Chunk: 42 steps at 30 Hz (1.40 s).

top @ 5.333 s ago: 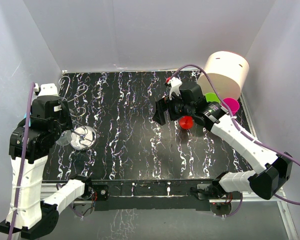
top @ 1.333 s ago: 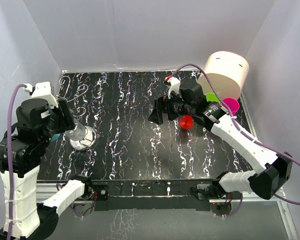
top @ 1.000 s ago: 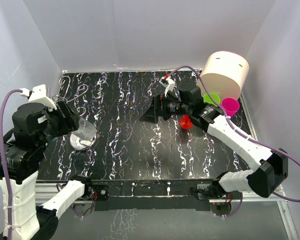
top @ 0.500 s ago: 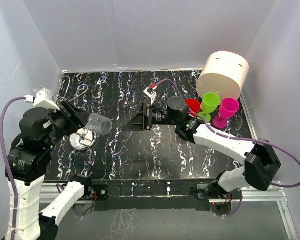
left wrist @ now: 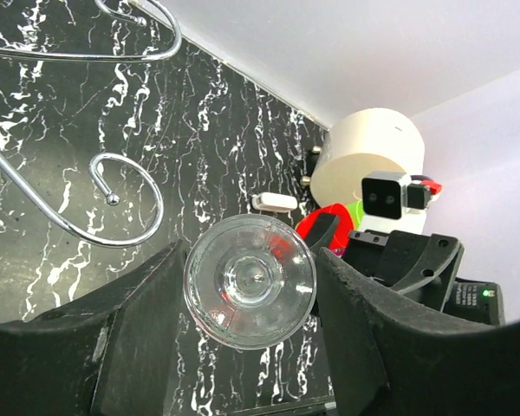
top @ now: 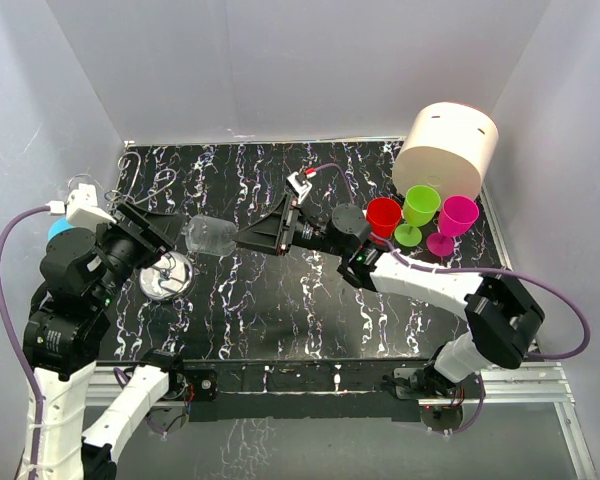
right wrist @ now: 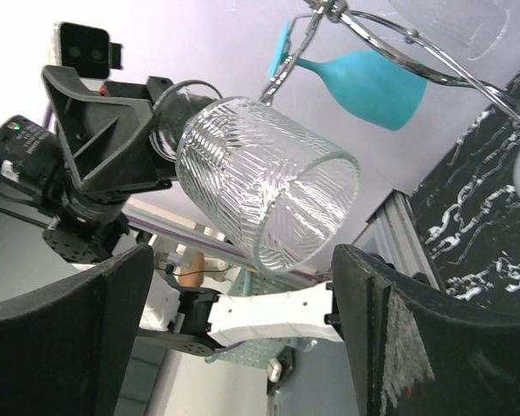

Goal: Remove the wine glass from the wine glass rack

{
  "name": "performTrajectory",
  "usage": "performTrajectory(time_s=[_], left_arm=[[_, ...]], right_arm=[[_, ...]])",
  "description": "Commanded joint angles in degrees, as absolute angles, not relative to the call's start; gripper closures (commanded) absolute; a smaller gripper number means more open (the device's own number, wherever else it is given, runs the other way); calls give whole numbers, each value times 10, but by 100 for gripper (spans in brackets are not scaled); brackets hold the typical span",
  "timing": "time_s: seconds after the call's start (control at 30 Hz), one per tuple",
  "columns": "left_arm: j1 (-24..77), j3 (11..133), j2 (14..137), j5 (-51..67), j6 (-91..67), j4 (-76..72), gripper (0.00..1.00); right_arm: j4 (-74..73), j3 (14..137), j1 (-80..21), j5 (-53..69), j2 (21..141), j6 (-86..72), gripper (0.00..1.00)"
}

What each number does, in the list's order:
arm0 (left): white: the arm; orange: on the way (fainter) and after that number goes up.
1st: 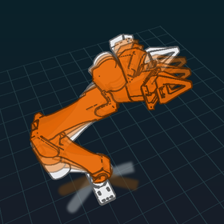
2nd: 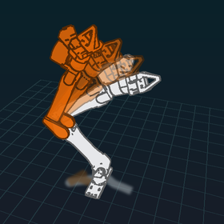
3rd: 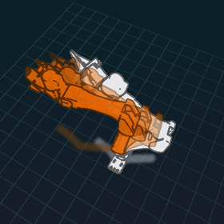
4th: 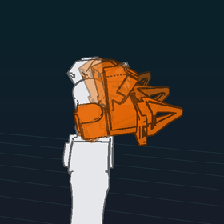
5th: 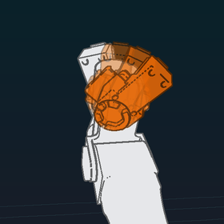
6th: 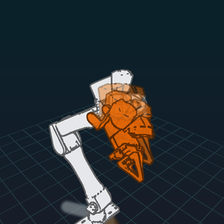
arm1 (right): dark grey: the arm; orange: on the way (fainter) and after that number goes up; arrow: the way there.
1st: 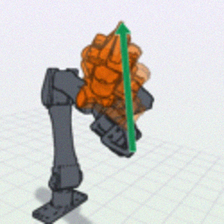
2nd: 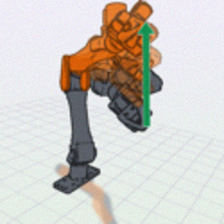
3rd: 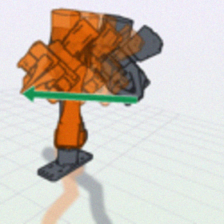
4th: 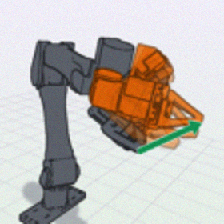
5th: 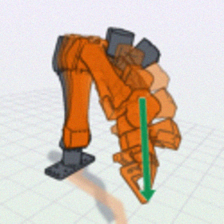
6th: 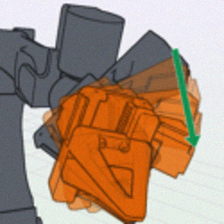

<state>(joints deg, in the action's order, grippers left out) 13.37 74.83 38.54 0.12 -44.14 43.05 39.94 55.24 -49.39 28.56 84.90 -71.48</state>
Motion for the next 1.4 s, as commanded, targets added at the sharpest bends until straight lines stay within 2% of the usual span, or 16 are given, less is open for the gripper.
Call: performTrajectory(time_s=[0.0,0.37,0.73,0.83,0.9,0.93,1.0,1.07,1.2,1.37], left_arm=[[136,739,369,12,-475,349,63],[135,676,335,31,-528,290,64],[136,607,290,51,-587,248,60],[136,603,289,56,-587,255,51],[135,603,286,50,-583,267,40],[135,602,284,43,-581,276,30],[136,603,278,29,-576,296,12],[135,604,273,17,-568,317,4],[136,622,271,-6,-542,359,1],[136,649,279,-20,-500,383,1]], right_arm=[[514,560,-509,257,858,-762,21],[584,552,-528,214,873,-805,43],[609,536,-529,188,857,-817,87],[595,532,-529,187,850,-810,97],[580,528,-529,184,842,-799,100],[569,524,-529,182,835,-790,100],[527,518,-527,173,819,-765,100],[484,506,-525,161,798,-731,100],[295,497,-522,118,748,-632,100],[-78,527,-510,24,720,-470,100]])
